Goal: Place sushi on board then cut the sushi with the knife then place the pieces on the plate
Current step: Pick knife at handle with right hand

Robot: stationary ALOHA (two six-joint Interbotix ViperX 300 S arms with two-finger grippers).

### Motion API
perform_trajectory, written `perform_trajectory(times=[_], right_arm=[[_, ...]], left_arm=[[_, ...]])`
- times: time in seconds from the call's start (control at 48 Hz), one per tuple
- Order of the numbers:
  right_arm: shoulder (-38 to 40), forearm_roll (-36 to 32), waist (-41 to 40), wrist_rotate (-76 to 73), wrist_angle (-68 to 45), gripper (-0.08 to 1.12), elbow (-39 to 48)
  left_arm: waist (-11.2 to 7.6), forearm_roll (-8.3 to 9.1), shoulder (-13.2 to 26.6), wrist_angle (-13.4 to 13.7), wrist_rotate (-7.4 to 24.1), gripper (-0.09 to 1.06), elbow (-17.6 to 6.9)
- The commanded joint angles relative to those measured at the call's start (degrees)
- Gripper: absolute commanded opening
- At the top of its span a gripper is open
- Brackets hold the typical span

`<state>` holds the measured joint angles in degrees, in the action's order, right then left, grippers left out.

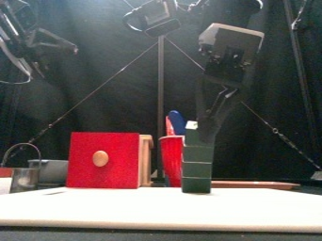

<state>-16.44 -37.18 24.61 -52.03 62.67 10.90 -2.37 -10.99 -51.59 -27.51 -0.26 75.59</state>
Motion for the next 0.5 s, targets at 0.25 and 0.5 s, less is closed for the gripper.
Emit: perform_trajectory(times=[0.25,0.5], right_arm=[[-0.79,2.9,2.29,0.62,-0.18,0.71,-3.08],[-1.49,3.25,3.08,0.62,0.09,0.85,-5.45]], left_arm=[[0.18,-0.18,0.18,-0.53,0.0,0.19,-1.23],[0.26,-0.62,0.26,-0.53,0.0,0.19,-1.23]])
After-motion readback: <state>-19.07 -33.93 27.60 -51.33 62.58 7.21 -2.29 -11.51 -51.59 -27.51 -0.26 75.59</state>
